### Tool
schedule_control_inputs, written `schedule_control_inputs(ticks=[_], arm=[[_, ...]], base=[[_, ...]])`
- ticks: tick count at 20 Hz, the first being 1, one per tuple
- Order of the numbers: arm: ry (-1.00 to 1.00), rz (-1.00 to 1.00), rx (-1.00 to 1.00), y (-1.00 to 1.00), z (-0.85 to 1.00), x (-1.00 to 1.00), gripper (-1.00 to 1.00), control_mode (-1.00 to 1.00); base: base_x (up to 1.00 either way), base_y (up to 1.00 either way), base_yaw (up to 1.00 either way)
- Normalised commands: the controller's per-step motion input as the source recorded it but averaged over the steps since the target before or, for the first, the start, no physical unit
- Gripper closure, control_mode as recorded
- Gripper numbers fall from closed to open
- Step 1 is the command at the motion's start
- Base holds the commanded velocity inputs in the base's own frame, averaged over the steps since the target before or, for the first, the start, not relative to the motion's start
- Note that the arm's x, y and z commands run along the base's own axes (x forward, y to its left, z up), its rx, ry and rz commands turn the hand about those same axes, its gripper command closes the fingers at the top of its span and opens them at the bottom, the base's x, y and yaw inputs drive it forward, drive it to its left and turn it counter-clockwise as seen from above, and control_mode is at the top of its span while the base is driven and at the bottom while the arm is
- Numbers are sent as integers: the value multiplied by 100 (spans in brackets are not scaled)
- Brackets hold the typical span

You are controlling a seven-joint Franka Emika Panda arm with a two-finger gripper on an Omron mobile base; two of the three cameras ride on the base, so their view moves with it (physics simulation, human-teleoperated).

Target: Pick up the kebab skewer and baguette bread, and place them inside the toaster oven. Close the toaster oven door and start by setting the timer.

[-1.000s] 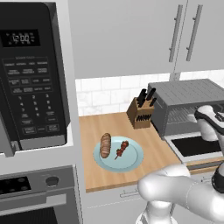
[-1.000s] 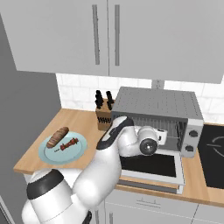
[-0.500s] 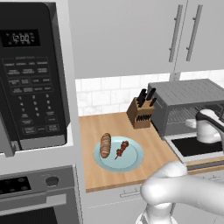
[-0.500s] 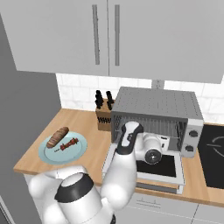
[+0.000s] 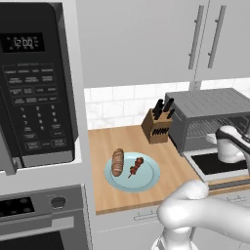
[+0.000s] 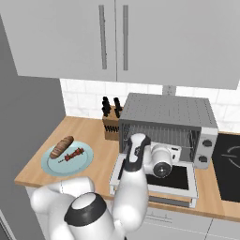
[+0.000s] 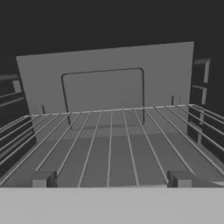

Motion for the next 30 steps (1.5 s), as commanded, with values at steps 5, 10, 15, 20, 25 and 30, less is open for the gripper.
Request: schedule_control_inputs(ticks=[5,10,15,20,25,30], arm=[[0,0,0,0,18,0,-100,-100],[-1,0,0,0,13,17,-100,-100],[0,0,0,0,-2,53,-100,-100],[16,0,0,0,-25,13,-100,-100],[23,0,0,0,-58,0,-100,-100],[28,0,2,-28,-97,-76,-100,-100]], base=[[0,0,0],[0,0,0],[0,0,0],[0,0,0],[0,0,0],[0,0,0]])
